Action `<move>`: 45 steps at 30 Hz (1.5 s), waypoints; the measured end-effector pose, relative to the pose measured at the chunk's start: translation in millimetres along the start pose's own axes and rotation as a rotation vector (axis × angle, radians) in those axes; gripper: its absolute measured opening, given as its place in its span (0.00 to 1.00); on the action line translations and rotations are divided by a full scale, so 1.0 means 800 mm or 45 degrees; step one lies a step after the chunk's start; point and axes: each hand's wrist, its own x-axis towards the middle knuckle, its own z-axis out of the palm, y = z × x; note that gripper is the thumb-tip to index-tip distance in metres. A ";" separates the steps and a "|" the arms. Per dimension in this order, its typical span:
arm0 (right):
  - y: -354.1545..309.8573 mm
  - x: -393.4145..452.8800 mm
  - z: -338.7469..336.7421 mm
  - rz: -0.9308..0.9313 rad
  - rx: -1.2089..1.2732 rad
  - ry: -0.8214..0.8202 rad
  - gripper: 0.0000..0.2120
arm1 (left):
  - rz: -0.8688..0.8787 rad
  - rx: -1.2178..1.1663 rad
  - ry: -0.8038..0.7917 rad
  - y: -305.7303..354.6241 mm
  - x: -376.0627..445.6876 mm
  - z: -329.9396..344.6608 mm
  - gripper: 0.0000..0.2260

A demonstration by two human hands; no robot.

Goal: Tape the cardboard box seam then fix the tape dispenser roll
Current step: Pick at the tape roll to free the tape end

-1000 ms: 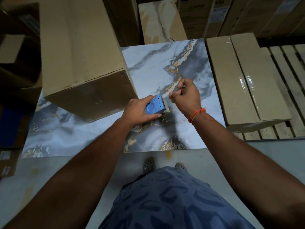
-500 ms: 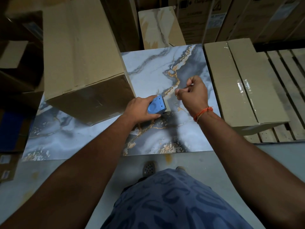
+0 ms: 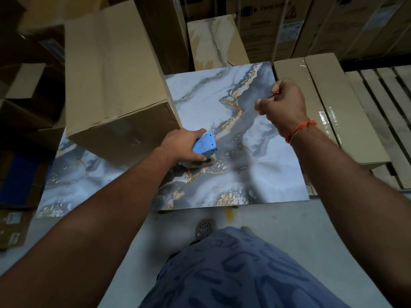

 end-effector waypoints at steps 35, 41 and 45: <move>0.145 -0.023 -0.062 0.204 -0.497 0.286 0.12 | 0.022 0.017 -0.442 0.160 0.112 0.023 0.32; 0.140 -0.034 -0.053 0.245 -0.579 0.304 0.14 | 0.034 0.076 -0.608 0.163 0.139 0.013 0.21; 0.137 -0.042 -0.048 0.254 -0.599 0.305 0.15 | -0.024 -0.113 -0.730 0.161 0.153 0.012 0.12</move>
